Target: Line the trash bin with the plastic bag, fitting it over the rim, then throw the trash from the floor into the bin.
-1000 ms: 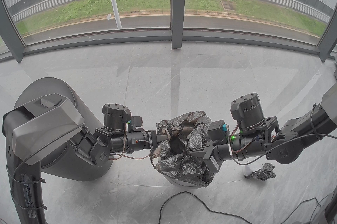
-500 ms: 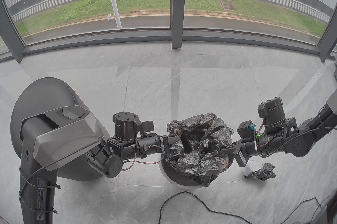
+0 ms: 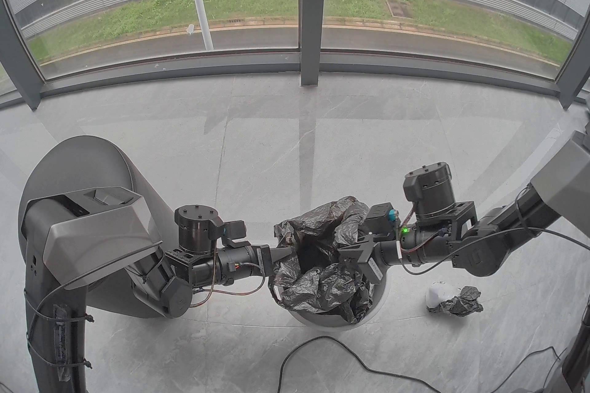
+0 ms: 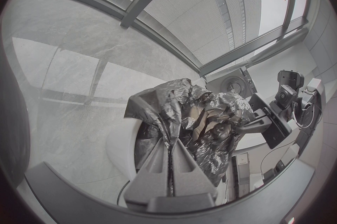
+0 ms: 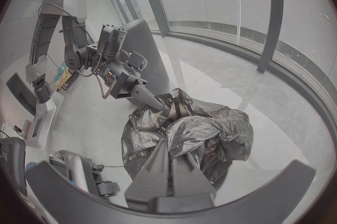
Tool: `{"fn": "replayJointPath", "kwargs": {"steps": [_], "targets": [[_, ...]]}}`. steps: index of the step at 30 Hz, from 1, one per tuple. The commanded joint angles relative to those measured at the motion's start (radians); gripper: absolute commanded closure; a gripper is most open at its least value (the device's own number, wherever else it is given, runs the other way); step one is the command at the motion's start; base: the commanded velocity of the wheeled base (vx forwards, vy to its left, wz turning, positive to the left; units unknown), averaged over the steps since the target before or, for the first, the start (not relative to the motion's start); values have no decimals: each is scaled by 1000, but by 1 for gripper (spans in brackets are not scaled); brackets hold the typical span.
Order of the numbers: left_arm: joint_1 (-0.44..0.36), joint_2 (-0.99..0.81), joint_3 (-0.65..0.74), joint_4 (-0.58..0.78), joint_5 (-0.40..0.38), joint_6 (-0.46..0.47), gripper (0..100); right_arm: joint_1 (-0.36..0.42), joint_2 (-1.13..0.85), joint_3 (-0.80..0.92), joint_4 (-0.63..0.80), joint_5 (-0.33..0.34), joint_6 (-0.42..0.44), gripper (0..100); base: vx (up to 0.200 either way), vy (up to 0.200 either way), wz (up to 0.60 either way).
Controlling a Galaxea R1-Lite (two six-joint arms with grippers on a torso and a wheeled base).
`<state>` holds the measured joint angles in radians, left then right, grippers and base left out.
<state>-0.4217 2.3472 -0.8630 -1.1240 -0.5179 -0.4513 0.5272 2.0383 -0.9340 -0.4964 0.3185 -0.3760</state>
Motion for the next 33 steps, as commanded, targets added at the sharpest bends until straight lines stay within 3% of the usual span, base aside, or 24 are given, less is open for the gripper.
{"fn": "replayJointPath", "kwargs": {"steps": [1,5,12,16,24,33], "targets": [[12,-39,61,-25,-4,-1,100,34,74,-32,-16,2,-4,100,0,0,0],[-11,-37,62,-25,-4,-3,100,27,62,-6,-18,2,-4,100,0,0,0],[-74,18,55,-23,7,2,100,-75,-12,158,-18,2,-9,100,0,0,0],[-71,37,56,-23,32,5,100,-115,-18,189,-18,2,-8,100,0,0,0],[-35,32,68,-11,93,14,100,-119,2,256,-18,-1,-4,100,0,0,0],[-42,-19,196,0,93,25,100,-145,43,270,-18,-4,-6,100,0,0,0]]}}
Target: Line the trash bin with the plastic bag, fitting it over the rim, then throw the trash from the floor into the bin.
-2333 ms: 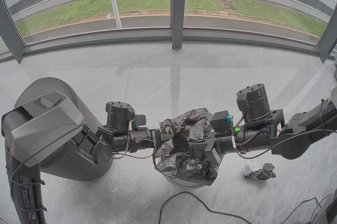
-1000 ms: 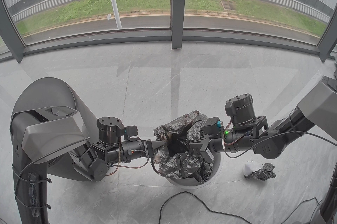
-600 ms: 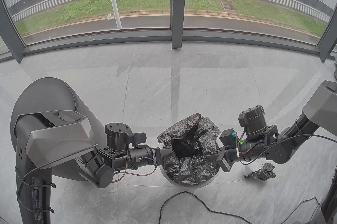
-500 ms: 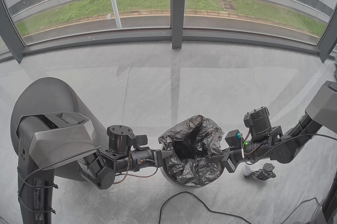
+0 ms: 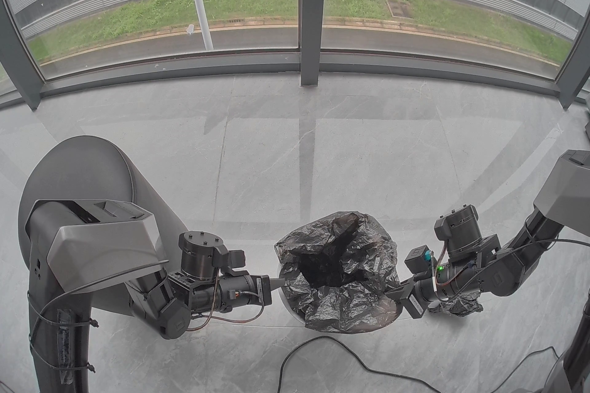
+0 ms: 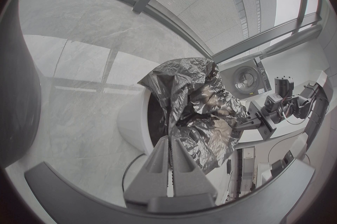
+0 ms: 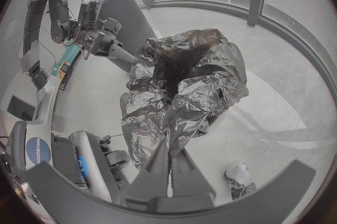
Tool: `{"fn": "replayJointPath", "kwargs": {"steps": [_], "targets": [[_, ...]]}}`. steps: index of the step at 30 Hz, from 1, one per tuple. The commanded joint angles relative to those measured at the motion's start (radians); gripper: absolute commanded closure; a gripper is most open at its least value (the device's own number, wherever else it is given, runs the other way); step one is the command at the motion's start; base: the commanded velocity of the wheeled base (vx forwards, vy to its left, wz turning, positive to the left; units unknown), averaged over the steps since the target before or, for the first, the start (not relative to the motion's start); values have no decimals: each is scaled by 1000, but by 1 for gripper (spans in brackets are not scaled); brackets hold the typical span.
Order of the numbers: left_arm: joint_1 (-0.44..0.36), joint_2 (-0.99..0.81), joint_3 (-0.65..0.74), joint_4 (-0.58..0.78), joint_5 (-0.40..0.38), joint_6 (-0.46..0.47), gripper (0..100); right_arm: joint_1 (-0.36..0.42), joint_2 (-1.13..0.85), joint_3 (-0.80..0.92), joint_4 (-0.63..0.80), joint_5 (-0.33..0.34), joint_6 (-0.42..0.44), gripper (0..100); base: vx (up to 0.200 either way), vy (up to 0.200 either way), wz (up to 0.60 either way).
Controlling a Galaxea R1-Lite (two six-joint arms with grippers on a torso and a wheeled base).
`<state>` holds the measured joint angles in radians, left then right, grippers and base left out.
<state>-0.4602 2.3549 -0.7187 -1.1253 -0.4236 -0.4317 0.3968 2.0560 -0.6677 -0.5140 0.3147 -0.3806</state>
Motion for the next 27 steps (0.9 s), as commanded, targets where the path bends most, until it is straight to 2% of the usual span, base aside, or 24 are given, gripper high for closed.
{"fn": "replayJointPath", "kwargs": {"steps": [1,27], "targets": [[-5,-26,58,-4,-1,10,100,-18,33,0,0,-2,-1,100,0,0,0],[31,-19,67,-24,-30,10,100,14,27,5,-1,-2,2,100,0,0,0]]}}
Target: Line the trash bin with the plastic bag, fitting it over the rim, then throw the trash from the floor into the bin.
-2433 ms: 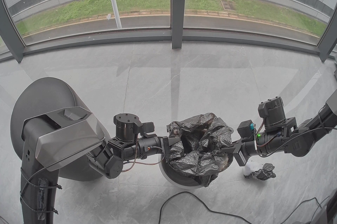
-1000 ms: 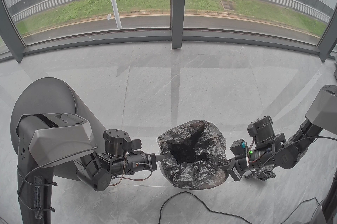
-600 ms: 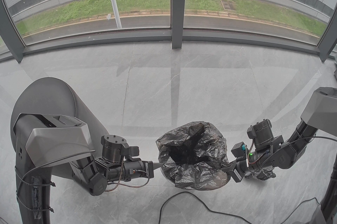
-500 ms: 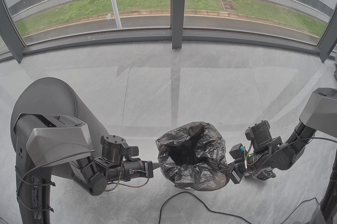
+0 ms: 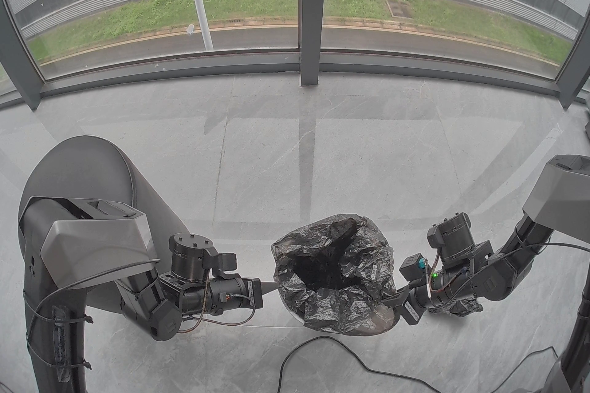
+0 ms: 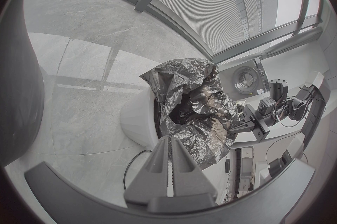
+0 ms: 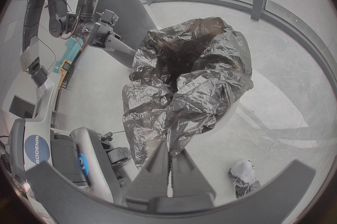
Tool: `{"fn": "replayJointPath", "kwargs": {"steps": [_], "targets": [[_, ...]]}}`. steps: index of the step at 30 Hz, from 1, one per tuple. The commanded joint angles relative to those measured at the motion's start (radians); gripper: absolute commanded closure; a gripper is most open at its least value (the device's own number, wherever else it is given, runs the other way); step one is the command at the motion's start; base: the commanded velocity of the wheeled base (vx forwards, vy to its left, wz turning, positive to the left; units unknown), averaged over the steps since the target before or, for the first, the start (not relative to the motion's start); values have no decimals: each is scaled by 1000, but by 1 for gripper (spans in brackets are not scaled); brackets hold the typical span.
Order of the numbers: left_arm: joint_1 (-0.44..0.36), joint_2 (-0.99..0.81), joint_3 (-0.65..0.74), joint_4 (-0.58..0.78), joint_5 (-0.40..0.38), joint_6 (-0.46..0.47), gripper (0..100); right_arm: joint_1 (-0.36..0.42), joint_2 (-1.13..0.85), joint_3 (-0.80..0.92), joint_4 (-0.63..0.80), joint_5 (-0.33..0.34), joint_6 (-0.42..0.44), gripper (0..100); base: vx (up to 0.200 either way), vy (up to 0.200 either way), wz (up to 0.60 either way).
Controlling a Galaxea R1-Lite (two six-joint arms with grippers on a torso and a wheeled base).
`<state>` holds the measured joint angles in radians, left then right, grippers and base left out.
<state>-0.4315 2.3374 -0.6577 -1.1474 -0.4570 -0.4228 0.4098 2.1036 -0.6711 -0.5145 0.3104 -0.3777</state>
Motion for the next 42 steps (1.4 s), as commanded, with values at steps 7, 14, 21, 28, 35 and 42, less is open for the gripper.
{"fn": "replayJointPath", "kwargs": {"steps": [7,14,21,28,35,42], "targets": [[4,3,15,-3,3,-2,100,21,-34,-2,-2,13,6,100,0,0,0],[2,6,-14,-5,-5,-56,100,-59,-77,4,-2,9,19,100,0,0,0],[7,33,-40,-29,-3,-76,100,-80,-91,7,-2,13,17,100,0,0,0],[7,63,-42,-34,6,-87,100,-80,-90,7,-2,13,16,100,0,0,0],[5,91,-40,-92,6,-90,0,-80,-83,10,-15,15,16,100,0,0,0],[4,105,-42,-124,3,-91,0,-82,-83,13,-15,16,14,100,0,0,0]]}}
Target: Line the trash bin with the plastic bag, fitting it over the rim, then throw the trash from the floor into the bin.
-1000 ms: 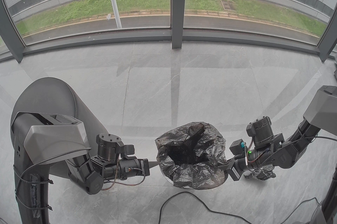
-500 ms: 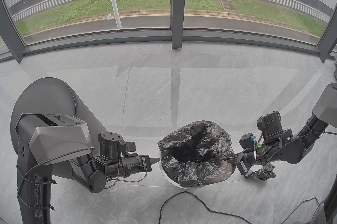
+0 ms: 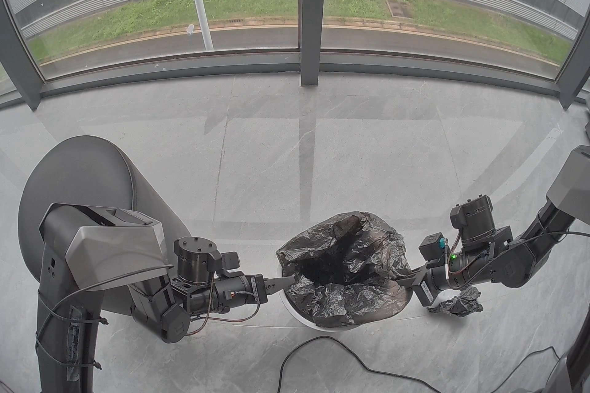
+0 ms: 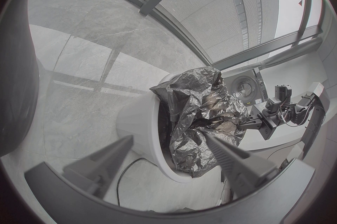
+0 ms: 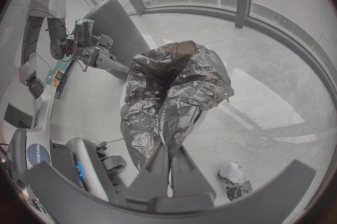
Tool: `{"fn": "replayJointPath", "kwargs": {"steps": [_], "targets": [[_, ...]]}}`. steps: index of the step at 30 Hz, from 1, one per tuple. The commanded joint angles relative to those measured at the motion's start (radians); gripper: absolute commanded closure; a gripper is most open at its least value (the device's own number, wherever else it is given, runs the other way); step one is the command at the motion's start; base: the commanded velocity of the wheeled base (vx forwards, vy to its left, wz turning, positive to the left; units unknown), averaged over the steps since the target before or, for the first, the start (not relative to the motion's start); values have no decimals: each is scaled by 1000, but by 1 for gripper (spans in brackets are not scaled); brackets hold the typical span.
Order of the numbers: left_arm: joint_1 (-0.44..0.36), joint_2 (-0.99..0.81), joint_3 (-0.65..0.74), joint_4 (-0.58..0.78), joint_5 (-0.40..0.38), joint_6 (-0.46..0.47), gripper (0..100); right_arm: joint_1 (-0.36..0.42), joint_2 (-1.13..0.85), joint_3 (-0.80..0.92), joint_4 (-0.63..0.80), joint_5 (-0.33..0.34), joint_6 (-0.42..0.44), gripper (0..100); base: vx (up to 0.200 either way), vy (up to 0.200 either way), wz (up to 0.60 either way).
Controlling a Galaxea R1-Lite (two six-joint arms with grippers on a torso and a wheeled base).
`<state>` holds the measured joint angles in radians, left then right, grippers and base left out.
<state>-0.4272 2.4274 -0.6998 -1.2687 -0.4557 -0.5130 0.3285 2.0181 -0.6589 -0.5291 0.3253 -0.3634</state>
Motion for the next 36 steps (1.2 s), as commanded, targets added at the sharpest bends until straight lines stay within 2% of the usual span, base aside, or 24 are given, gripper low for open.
{"fn": "replayJointPath", "kwargs": {"steps": [1,6,12,26,36], "targets": [[-1,21,0,-6,5,1,0,0,2,1,0,1,0,100,0,0,0],[-2,50,-30,-46,5,-9,0,0,1,1,-2,6,1,100,0,0,0],[-24,79,-107,-123,5,-67,0,0,-4,4,-2,6,0,100,0,0,0],[-34,153,-205,-149,6,-62,0,3,-9,19,-3,8,0,100,0,0,0],[-47,170,-213,-185,-4,-65,0,1,-29,44,-3,8,1,100,0,0,0]]}}
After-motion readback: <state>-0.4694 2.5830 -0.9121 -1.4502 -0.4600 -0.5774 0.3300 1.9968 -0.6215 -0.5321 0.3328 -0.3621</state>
